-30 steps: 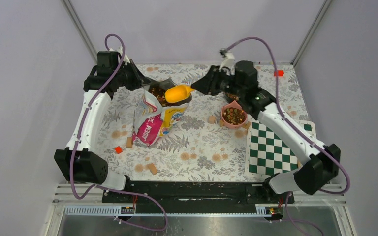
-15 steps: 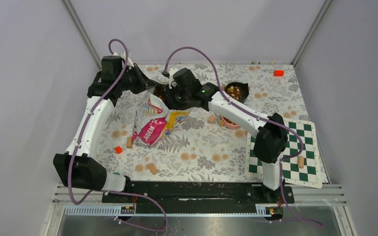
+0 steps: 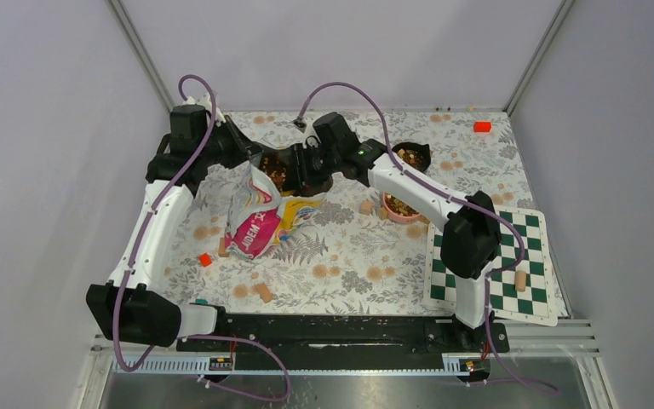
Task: Serve the pet food
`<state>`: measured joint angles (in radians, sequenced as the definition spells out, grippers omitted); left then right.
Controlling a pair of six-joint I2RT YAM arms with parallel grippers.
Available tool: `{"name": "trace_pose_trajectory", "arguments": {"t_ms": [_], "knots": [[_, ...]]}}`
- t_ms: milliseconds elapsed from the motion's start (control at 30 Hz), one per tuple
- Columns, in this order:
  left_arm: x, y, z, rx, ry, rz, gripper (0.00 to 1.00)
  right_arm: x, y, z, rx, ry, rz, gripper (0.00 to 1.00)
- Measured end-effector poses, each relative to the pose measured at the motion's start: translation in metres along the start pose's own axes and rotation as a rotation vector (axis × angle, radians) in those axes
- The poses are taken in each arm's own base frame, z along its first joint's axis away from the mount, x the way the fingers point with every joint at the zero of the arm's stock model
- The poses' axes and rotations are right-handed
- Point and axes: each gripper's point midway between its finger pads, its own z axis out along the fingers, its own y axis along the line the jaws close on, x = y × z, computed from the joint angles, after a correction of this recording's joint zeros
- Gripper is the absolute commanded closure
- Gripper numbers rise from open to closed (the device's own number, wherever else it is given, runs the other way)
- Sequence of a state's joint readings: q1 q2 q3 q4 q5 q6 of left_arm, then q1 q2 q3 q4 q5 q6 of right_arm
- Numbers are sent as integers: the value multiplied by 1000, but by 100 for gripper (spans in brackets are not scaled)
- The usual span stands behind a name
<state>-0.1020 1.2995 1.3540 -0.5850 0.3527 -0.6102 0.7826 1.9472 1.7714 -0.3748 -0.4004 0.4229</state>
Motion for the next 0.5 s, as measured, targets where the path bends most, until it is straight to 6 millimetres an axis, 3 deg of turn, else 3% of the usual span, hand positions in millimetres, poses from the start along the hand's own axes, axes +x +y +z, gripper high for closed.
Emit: {"name": "trace_pose_trajectory", "arguments": {"t_ms": [267,500], "knots": [[-4,3,-1,-26,-19,7,100,-16,22,-30,-127,-39,172,100],[-7,6,-3,-45,-23,12,100,-46,7,-72,-135,-145,324,100]]}}
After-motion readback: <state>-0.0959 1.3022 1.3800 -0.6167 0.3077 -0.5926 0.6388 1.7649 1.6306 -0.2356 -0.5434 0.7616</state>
